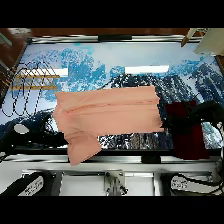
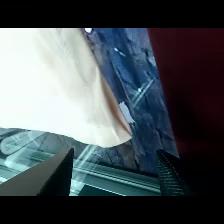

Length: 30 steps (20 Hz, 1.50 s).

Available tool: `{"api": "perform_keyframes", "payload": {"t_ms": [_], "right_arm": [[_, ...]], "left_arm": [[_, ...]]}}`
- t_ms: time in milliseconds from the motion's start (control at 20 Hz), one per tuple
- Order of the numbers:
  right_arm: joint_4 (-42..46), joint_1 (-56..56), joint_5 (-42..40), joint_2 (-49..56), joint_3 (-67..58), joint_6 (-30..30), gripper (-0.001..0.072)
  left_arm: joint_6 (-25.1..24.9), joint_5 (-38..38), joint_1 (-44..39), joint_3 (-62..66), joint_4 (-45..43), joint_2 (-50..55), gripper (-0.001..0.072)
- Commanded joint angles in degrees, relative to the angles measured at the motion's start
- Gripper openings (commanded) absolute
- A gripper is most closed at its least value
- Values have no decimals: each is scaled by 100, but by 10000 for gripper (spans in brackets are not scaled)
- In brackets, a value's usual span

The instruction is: Fold the shirts.

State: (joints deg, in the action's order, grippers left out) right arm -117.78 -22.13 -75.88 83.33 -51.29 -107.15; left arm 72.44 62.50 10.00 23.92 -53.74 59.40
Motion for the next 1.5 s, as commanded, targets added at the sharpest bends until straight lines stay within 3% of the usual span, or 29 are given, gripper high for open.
{"api": "perform_keyframes", "payload": {"t_ms": [0,150,250,350,500,700,900,1450], "right_arm": [[-92,192,269,101,59,7,629],[-138,627,616,280,59,9,627],[-33,737,833,302,55,98,410],[-24,719,776,297,-35,101,96],[-44,726,487,173,-369,-273,83],[-55,835,483,37,-938,-308,82],[153,1224,1266,129,-1491,-177,82],[280,1545,1453,1869,-3991,186,82]], "left_arm": [[4,11,-2,0,4,-4,27],[4,39,-2,2,4,-4,27],[-2,98,0,37,2,-4,27],[-114,111,0,140,2,-4,27],[-356,284,76,605,0,-4,26],[-474,485,295,1523,-7,2,26],[-470,315,330,2179,-4,367,25],[-472,317,330,4461,2,2417,26]]}}
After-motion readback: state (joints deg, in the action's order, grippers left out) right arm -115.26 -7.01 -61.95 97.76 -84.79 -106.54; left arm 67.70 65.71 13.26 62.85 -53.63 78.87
